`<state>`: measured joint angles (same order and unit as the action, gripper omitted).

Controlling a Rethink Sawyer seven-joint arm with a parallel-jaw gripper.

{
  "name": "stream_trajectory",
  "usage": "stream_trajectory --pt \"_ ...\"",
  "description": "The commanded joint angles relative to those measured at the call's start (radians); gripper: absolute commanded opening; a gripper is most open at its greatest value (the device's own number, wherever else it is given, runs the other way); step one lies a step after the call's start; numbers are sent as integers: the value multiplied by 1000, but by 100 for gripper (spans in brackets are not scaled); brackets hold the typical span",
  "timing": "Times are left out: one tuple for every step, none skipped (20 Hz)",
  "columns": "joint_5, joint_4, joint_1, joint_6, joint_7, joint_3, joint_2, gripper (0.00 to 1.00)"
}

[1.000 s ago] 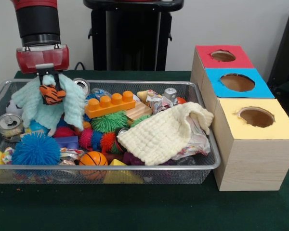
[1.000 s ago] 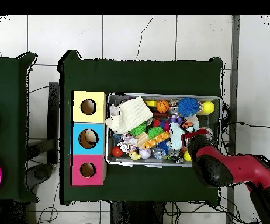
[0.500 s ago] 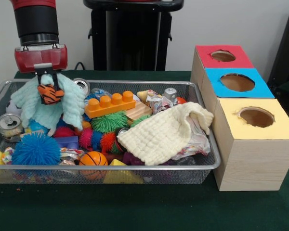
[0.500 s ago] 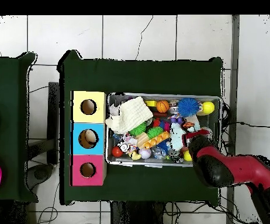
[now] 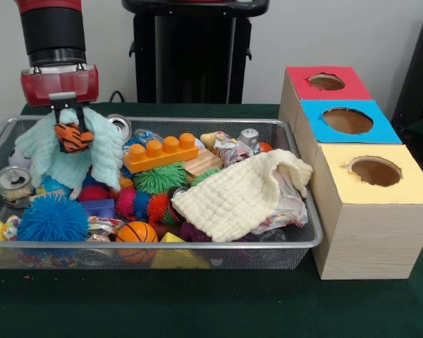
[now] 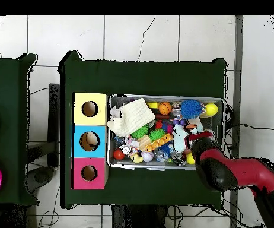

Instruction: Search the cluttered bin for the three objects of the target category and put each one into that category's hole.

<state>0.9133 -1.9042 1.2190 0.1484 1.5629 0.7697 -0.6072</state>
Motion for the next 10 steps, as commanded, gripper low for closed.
stream_trajectory --pt "-2 9 2 -45 70 4 6 0" --pt "-2 12 2 -44 68 5 9 0" --pt "0 11 2 -47 68 4 9 0" --pt "0 10 3 -46 65 6 9 0" --pt "0 10 3 -45 62 8 10 0" --pt "-7 11 4 -30 58 8 11 0" --pt "-6 11 5 -28 53 11 13 0" --pt "-5 13 4 -26 50 12 14 0" --pt "-5 12 1 -30 56 8 12 0" --pt "-4 11 -2 -35 61 3 10 100"
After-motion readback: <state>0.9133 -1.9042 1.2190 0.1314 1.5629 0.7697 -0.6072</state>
